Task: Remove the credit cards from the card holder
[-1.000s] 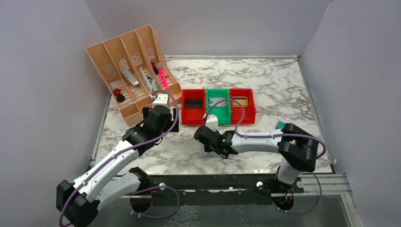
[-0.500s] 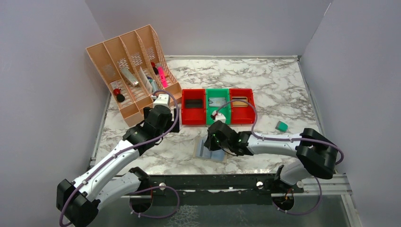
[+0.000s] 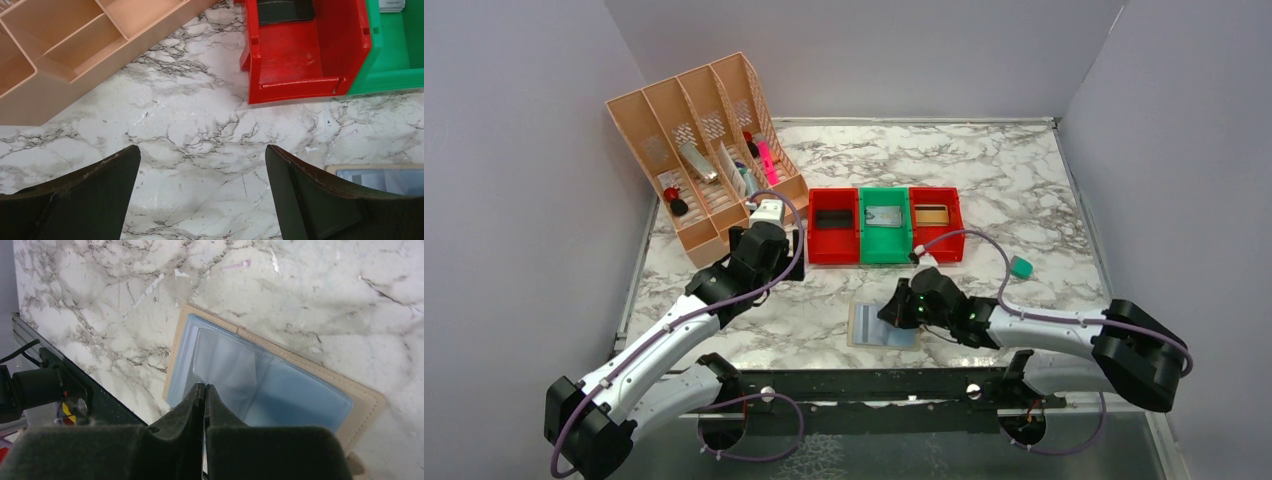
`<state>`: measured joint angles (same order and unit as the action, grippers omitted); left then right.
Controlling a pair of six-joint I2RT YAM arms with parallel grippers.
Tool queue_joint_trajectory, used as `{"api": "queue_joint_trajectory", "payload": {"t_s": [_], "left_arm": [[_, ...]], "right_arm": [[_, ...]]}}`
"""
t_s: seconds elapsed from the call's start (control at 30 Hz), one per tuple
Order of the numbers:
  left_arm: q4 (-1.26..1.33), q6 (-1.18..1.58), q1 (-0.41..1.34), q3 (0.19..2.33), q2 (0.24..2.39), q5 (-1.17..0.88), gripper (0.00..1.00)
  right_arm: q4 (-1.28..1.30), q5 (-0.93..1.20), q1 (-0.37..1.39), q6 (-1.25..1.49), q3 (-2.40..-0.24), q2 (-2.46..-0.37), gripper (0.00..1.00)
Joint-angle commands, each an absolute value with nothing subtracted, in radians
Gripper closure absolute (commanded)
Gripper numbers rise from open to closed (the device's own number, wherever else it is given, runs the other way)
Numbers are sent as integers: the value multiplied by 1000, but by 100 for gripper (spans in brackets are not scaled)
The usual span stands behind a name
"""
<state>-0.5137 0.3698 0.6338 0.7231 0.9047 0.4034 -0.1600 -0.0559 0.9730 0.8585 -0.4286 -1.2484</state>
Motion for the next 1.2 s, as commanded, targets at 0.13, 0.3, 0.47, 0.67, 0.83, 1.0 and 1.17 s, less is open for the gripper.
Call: {"api": "queue_joint_trajectory", "payload": {"t_s": [0.13,0.3,0.47,0.67,0.83,1.0,1.17], "left_arm": [[-506,373,627,716,905,378,1],[-505,371,627,716,900,378,1],[-506,370,628,716,886,397,1],[-506,370,628,717,878,396,1],[-505,368,626,715,875,403,1],[-506,368,627,713,876,402,1],[-505,366,627,715,888,398,1]], "right_arm": [[-163,-165,963,980,-281,-1038,91],[-224,-160,963,939,-268,-1000,90],[-294,-70,963,870,-363,-1102,93],[-406,88,963,849,-494,-1297,95],[-434,134,963,844,-571,-1393,96],[-380,159,898,945,-529,-1434,95],[-518,212,841,1048,-385,-1434,95]]}}
